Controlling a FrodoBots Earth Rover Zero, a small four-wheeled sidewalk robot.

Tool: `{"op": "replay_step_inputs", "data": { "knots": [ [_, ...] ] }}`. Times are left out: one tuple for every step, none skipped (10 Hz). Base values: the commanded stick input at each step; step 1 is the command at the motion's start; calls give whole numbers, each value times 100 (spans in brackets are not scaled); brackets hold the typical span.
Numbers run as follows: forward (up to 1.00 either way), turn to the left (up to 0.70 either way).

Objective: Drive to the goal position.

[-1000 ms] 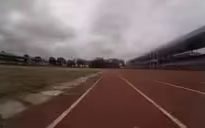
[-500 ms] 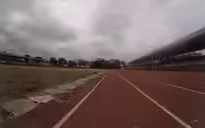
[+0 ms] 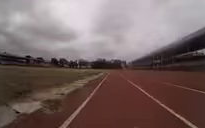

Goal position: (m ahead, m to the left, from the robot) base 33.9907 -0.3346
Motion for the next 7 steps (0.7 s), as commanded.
{"op": "replay_step_inputs", "data": {
  "knots": [
    [100,0],
    [100,0],
    [100,0],
    [100,0],
    [100,0],
    [100,0],
    [100,0]
  ]
}}
